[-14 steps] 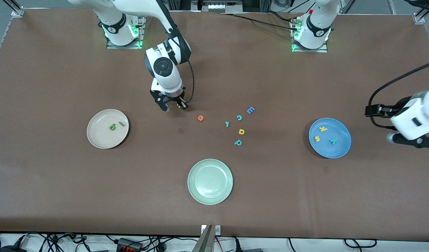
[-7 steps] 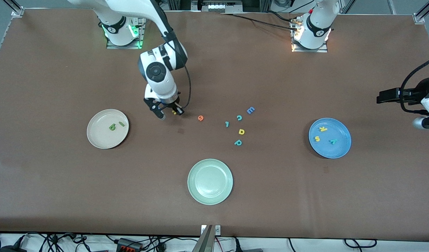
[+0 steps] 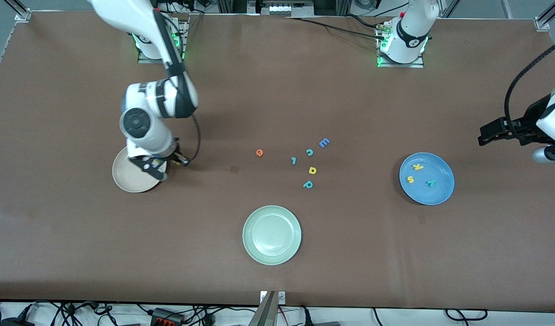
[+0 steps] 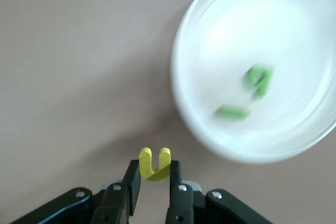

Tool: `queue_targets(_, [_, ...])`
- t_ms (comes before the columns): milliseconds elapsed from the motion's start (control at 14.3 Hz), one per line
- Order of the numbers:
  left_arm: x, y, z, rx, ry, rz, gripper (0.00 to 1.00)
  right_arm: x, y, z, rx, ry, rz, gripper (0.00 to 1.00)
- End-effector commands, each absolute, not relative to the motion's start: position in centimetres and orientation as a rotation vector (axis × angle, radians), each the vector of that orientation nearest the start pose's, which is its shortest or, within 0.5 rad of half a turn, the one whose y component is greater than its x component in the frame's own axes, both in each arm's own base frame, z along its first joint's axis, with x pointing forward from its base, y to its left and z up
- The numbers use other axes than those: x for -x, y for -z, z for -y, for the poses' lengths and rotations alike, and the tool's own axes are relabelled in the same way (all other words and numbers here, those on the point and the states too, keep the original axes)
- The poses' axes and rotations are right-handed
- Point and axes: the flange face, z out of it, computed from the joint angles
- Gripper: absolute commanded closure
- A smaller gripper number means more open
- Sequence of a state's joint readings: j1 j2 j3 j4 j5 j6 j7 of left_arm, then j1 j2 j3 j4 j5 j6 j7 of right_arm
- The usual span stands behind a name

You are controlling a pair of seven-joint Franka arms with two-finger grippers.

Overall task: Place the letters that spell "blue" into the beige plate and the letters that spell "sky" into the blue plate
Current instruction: 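Place the u on the beige plate while the left gripper returns to rest, then grasp the orange 6 with the right gripper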

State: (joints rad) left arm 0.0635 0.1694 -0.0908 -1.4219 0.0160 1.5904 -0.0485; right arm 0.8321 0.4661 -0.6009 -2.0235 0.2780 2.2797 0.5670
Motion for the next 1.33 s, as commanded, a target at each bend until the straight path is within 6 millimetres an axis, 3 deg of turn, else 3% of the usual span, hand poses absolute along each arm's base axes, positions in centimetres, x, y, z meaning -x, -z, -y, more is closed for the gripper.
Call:
queue_targets(0, [-57.7,-59.7,1.0,3.139,0.099,0.011,0.0,-58.1,-24.2,-7.5,3.158,-0.188,-0.597,0.82])
queue_targets(70, [-57.2,-59.6,0.7,3.136,0.142,0.018,0.0,-58.4,-23.8,-4.6,3.163,-0.201,-0.557,0.82])
queue_targets(210, [-56.0,-59.3,1.2,3.133,0.178,0.008,0.0,-58.4,-22.2,-1.1,3.182,-0.235,-0.493,0.82])
queue_targets(421, [-54.8,-59.0,1.1,3.137,0.042,0.002,0.0,-57.9,-21.1,0.6,3.186,-0.272,-0.493,0.77])
queue_targets(561, [-54.3,-59.4,1.4,3.144,-0.017,-0.007,0.0,-57.9,-20.4,0.8,3.184,-0.286,-0.51,0.32])
queue_targets(631, [-55.1,-59.3,0.9,3.148,-0.015,0.008,0.0,-57.9,-20.5,0.7,3.181,-0.283,-0.513,0.0])
queue_targets(701, [-55.4,-59.4,0.8,3.149,-0.01,0.008,0.0,-58.2,-20.9,0.5,3.18,-0.273,-0.506,0.0])
queue_targets(912, [-55.5,-59.3,0.8,3.147,-0.012,-0.045,0.0,-60.1,-24.3,-2.4,3.159,-0.212,-0.422,0.0])
queue_targets(1052, [-55.5,-59.2,0.5,3.146,-0.014,-0.079,0.0,-61.8,-26.9,-8.3,3.132,-0.234,-0.282,0.0])
queue_targets(1262, [-55.8,-59.9,0.9,3.146,0.012,-0.084,0.0,-62.1,-28.2,-17.1,3.083,-0.225,-0.054,0.0])
